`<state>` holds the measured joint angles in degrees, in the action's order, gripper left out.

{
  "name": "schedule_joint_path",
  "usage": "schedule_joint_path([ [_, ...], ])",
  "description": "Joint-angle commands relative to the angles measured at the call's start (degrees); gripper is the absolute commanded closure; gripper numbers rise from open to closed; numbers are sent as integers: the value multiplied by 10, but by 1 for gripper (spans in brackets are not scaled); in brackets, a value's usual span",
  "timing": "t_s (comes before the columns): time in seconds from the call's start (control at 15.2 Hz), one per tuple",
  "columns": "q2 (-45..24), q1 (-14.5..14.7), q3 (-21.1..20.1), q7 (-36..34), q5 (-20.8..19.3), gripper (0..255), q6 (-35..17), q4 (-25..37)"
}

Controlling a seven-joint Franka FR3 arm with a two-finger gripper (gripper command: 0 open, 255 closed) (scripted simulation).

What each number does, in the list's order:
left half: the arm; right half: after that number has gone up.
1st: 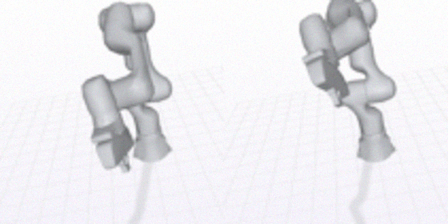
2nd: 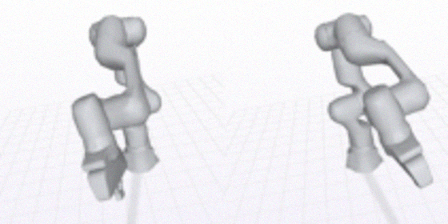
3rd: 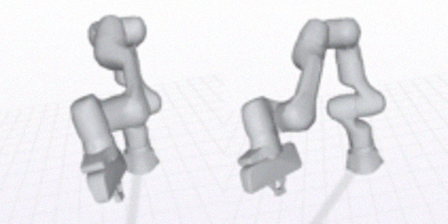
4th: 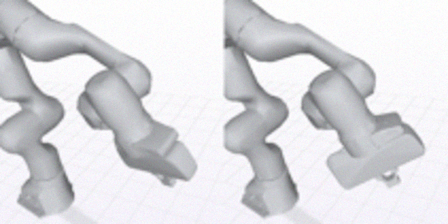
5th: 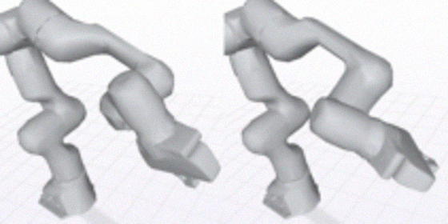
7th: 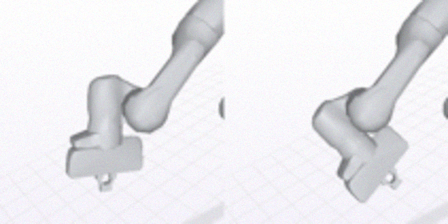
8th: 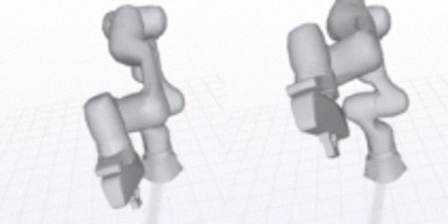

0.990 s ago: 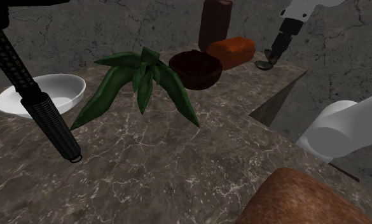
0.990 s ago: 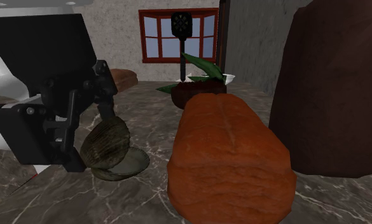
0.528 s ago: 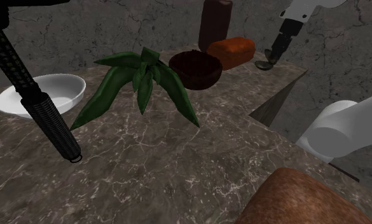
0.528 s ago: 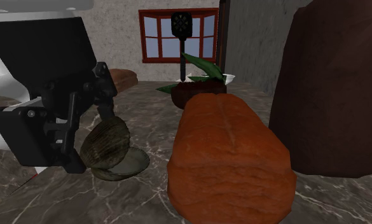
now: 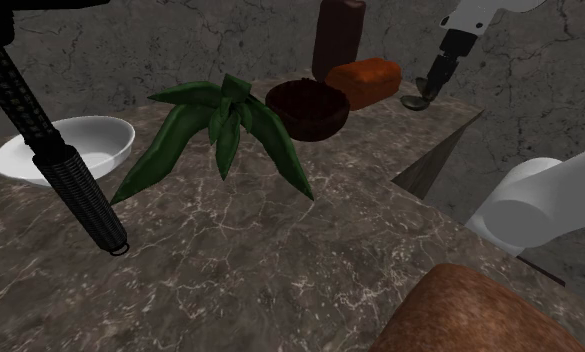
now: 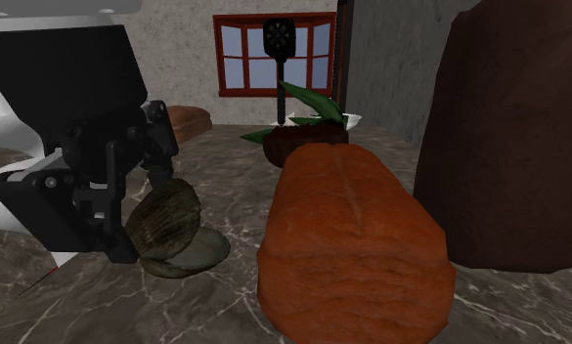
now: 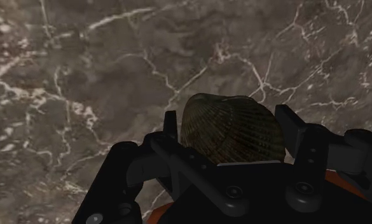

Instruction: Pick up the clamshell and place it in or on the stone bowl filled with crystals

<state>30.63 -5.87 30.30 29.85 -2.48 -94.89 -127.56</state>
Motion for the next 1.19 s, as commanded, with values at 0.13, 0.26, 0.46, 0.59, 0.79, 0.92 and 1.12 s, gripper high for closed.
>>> schedule_joint_path([
  [0.13, 0, 1, -1, -1, 1, 255, 8, 7],
  [0.26, -1, 2, -3, -3, 3, 255, 23, 23],
  [0.46, -3, 4, -6, -6, 5, 255, 45, 47],
  [0.59, -6, 6, -8, -8, 7, 255, 60, 64],
  [0.79, -10, 8, -10, -10, 10, 255, 82, 90],
  [0.92, -13, 10, -11, -11, 12, 255, 96, 108],
  [1.12, -19, 12, -12, -13, 16, 255, 118, 136],
])
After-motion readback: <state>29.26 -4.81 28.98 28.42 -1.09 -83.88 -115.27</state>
